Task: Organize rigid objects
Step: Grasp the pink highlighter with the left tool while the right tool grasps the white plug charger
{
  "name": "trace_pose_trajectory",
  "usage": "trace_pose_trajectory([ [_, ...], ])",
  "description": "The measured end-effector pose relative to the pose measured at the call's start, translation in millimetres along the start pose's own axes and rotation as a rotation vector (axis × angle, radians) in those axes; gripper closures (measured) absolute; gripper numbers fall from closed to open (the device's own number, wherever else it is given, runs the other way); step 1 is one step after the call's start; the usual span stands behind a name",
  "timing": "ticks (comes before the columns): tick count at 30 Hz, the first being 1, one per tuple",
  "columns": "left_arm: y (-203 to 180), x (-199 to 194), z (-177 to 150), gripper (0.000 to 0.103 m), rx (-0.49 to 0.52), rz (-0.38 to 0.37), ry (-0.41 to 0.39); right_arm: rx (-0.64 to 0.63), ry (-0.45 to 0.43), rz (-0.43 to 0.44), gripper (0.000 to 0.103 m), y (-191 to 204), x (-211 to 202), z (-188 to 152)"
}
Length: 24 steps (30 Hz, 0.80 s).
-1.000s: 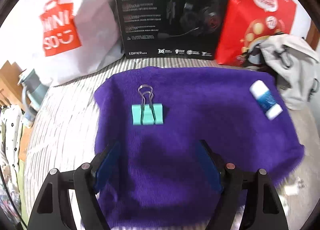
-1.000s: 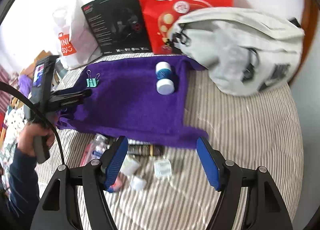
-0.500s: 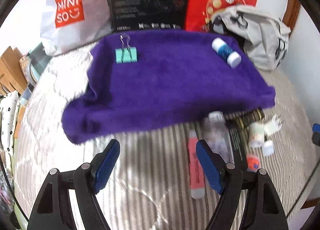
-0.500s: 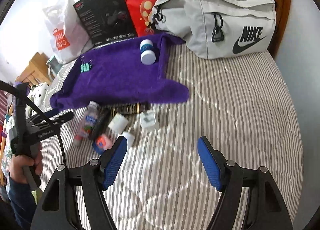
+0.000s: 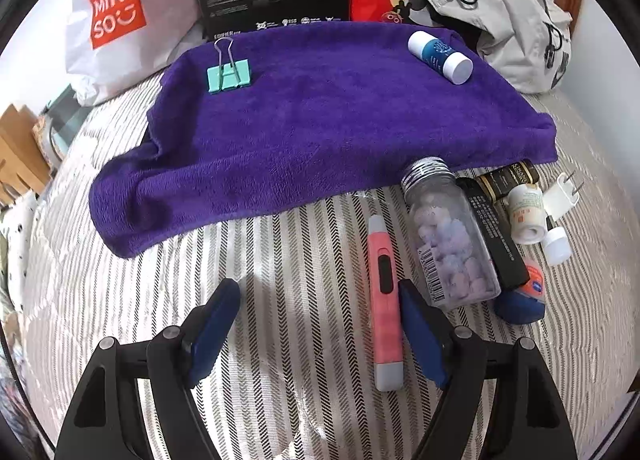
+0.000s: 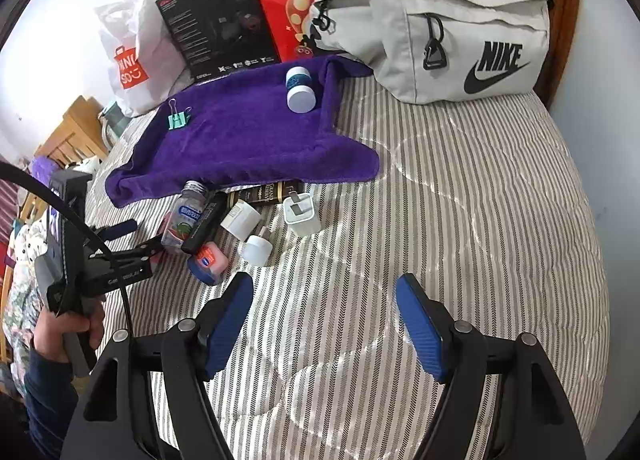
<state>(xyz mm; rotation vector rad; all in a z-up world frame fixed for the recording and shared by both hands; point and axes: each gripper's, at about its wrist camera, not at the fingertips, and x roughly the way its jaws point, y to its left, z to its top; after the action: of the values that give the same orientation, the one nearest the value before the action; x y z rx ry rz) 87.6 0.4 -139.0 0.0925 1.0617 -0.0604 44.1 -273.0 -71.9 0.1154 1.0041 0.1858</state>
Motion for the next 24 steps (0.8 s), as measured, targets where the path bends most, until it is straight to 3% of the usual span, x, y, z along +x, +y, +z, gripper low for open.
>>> trace_pose_trajectory([
  [3, -2.6, 1.7, 1.8, 0.027, -0.005, -0.009, -0.011, 0.012, 0.003, 0.004, 0.03, -1.2, 5.5, 0.8],
  [6, -7.5, -0.5, 0.3, 0.042, 0.011, -0.026, -0.027, -0.003, -0.012, 0.011, 0.03, -0.3, 12.0, 2.2],
  [8, -10.7, -3.5, -0.9, 0.061, 0.014, -0.036, -0.041, 0.001, -0.013, 0.01, 0.03, 0.3, 20.9, 5.1],
  [11, -13.3, -5.5, -2.3, 0.077, 0.007, -0.045, -0.053, 0.01, -0.011, 0.035, 0.03, 2.6, 34.7, 10.1],
  [16, -14.7, -8.2, -7.8, 0.084, -0.006, -0.056, -0.069, -0.015, 0.012, 0.045, 0.03, 10.4, 62.3, 20.1],
  [24, -12.6, -9.4, -9.4, 0.091, -0.026, -0.063, -0.072, -0.035, 0.011, 0.02, 0.05, 9.6, 84.1, 30.1],
])
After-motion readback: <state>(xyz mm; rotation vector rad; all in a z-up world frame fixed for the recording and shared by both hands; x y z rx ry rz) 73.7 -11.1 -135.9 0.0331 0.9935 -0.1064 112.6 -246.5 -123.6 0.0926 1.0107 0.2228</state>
